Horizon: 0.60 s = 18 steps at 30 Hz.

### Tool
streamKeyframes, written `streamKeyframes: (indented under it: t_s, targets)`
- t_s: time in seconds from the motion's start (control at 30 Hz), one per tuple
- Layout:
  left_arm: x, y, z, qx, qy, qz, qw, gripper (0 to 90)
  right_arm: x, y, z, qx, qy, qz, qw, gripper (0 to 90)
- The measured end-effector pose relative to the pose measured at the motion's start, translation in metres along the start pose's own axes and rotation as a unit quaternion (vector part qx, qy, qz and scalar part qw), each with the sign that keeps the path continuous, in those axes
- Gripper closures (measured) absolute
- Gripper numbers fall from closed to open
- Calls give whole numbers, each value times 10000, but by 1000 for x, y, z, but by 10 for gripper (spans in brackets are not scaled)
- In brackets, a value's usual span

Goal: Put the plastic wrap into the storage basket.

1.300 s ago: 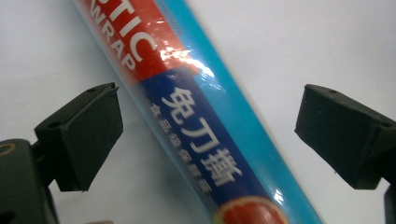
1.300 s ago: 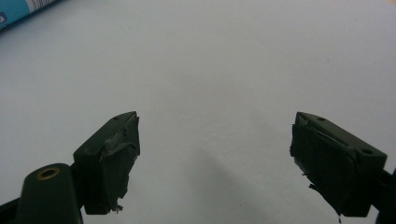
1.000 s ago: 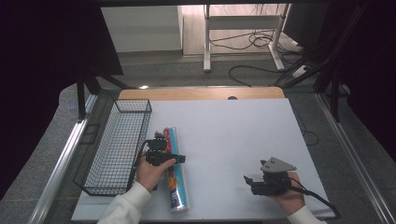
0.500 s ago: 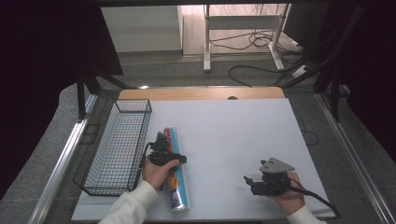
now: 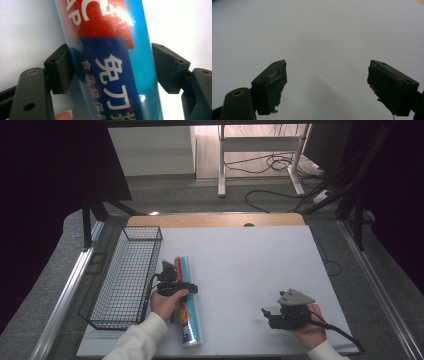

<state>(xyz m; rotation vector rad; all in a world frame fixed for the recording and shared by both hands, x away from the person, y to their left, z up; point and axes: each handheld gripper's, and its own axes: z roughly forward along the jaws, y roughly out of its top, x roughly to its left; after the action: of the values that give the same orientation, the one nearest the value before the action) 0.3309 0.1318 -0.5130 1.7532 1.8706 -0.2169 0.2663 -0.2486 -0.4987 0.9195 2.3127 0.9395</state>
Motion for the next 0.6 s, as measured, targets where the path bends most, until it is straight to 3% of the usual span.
streamKeyframes:
  t_s: [0.1,0.23,0.6]
  targets:
    - [3,2,0,51,-209,-104,9997,268,0,0,0,5,-19,-18,10000,162]
    - [4,2,0,56,-277,-131,9995,273,0,0,0,8,-30,-25,10000,162]
    - [4,3,-16,1,-670,-60,9977,296,-1,0,0,16,-93,-46,9999,162]
